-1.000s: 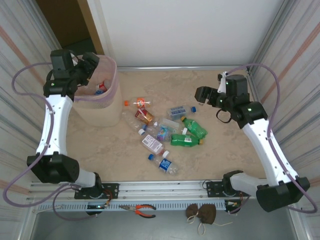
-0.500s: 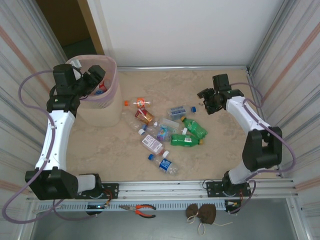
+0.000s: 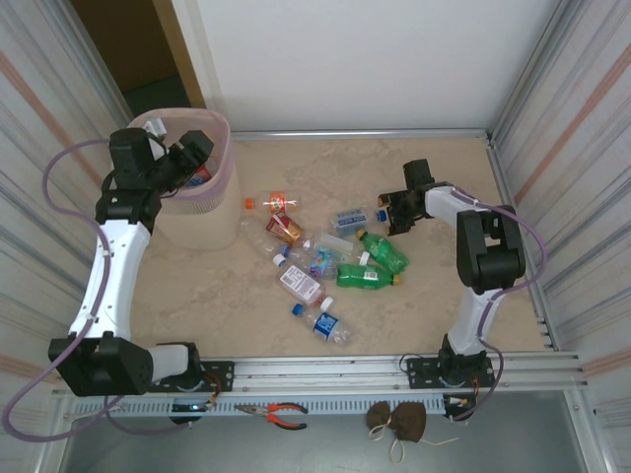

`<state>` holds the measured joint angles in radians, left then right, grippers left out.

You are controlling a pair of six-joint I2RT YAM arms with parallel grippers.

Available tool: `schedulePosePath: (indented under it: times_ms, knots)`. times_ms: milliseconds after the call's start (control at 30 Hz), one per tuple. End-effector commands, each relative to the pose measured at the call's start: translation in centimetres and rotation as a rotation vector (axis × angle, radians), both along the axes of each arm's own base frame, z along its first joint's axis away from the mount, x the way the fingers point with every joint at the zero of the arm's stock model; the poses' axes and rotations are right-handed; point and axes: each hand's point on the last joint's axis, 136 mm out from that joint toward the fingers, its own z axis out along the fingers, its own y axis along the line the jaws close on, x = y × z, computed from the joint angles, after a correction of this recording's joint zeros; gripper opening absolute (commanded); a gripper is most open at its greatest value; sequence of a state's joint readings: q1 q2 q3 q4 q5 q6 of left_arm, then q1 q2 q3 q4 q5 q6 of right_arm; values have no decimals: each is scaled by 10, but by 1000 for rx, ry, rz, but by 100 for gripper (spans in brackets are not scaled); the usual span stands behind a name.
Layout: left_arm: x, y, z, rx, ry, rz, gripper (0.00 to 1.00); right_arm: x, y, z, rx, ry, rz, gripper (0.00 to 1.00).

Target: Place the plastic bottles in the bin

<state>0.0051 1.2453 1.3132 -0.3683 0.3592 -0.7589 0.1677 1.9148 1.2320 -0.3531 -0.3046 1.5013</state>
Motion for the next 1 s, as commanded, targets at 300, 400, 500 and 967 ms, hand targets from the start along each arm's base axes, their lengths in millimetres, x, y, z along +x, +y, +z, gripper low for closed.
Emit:
schedulePosePath:
  times_ms: [300,400,500,967]
  knots:
    - [-2,-7,18,40,-62,-26,68,16,2,-16,72,18,-70,48]
    - [-3,-5,22,55,-74,-21,67,17,1,-18,73,18,-74,42]
    - [-4,-4,26,66,-84,-19,66,18,0,-18,74,15,-79,37]
    - [-18,-8,43,138,-155,-81,63,32,-14,40,31,-167,-70,20]
